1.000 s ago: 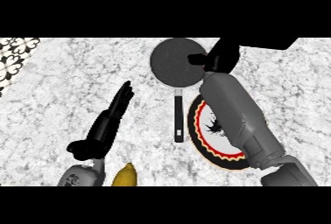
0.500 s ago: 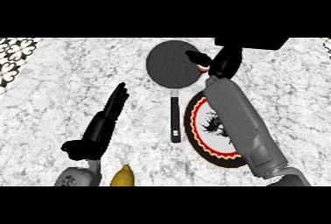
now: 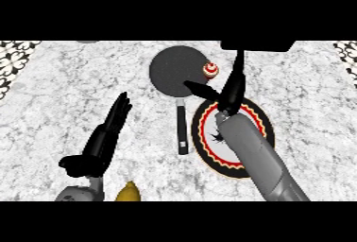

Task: Pick the cupcake from the plate and place it in the pan

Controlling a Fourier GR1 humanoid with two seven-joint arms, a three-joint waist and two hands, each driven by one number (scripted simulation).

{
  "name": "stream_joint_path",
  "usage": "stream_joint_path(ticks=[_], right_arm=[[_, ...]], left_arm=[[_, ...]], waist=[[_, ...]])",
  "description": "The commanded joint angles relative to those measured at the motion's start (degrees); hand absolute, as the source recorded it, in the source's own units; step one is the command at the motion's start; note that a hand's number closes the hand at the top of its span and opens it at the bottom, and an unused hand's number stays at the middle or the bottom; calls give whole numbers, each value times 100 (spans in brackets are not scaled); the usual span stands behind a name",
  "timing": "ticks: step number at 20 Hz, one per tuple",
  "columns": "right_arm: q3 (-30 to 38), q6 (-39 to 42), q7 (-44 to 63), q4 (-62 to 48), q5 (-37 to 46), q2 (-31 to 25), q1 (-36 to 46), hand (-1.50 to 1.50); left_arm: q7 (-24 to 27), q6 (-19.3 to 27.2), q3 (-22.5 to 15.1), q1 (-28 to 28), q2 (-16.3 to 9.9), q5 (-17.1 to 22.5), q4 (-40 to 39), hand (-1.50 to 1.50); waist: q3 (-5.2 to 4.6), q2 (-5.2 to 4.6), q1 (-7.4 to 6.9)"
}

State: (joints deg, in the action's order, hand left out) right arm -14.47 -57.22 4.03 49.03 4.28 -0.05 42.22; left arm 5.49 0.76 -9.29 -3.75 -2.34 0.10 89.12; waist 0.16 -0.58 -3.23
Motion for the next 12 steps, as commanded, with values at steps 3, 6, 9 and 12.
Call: stream_joint_path(ticks=[3,6,9,12], right_arm=[[-1350,-533,-838,-57,-1034,4,-383,-150],[-1654,-784,-1044,112,-1312,3,-547,-150],[-1894,-880,-1006,91,-1604,3,-399,-150],[-2011,-868,-1062,104,-1606,3,-673,-150]], left_arm=[[-110,-206,266,100,-187,255,213,0],[-178,59,182,-95,21,16,96,0],[-140,120,206,-14,12,-99,77,0],[88,-185,204,463,-140,43,293,0]], waist=[[-9,21,98],[-11,38,200],[-13,42,218],[-14,48,235]])
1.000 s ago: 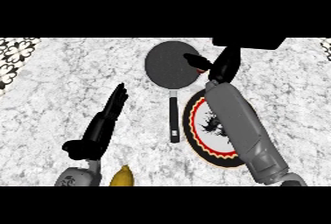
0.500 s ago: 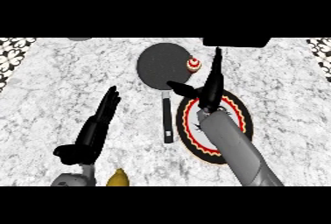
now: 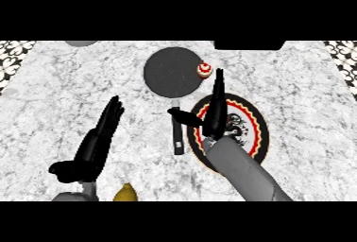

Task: Pick the cupcake from the plate and place it in the pan

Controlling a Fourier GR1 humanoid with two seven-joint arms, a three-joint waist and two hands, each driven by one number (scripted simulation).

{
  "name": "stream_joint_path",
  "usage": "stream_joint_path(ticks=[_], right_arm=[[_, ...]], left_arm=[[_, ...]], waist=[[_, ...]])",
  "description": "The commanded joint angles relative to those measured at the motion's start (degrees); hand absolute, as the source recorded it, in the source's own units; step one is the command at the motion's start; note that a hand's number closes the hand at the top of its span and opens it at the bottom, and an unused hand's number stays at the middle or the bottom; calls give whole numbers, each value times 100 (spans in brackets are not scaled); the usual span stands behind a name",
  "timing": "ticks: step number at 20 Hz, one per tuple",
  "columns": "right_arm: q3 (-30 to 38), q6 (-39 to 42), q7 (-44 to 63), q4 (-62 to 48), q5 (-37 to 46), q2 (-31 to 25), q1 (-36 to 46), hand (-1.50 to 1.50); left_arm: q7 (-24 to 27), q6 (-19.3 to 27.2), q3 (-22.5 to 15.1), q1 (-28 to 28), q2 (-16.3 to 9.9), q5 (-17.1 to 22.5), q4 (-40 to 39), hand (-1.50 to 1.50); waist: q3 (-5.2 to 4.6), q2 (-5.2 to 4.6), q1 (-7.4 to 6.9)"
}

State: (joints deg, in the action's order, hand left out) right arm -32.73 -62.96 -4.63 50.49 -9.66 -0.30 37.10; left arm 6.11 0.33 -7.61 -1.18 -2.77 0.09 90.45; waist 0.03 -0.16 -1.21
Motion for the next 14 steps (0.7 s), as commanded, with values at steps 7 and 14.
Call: stream_joint_path(ticks=[7,14], right_arm=[[-545,-559,531,-72,327,29,-177,-150],[-717,-889,938,-364,524,29,227,-150]], left_arm=[[199,-145,44,446,-78,8,248,0],[-293,-96,225,-260,-9,60,59,0]], waist=[[-4,26,75],[-3,15,67]])
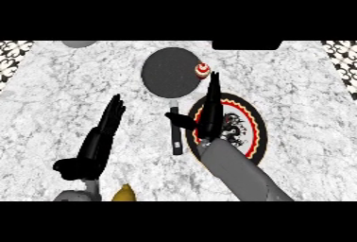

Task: Pick the cupcake from the plate and place it in the pan

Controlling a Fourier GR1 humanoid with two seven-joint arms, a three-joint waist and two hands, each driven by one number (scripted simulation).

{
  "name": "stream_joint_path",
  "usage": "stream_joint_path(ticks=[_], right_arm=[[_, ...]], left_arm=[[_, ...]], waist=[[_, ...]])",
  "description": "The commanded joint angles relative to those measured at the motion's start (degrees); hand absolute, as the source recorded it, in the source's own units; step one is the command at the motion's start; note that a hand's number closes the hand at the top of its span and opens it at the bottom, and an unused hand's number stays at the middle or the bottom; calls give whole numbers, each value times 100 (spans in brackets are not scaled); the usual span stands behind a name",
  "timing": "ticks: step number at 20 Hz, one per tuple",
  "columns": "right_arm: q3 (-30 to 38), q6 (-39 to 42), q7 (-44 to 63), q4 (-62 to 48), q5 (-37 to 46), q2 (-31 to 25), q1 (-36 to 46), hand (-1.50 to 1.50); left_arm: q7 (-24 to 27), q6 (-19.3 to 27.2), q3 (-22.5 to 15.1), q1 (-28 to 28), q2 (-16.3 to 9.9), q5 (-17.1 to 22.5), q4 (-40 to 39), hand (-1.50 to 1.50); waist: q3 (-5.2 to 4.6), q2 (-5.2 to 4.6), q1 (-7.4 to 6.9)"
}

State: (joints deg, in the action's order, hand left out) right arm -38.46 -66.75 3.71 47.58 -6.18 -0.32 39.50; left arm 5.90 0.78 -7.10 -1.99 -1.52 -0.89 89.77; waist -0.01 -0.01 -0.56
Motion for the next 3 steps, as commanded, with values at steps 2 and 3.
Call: stream_joint_path(ticks=[2,3], right_arm=[[-203,-455,313,-434,306,30,262,-150],[-468,-589,846,-234,721,30,156,-150]], left_arm=[[-86,7,-101,304,27,-34,348,0],[-135,-75,-6,176,-74,-3,238,0]], waist=[[0,1,-24],[-4,23,49]])
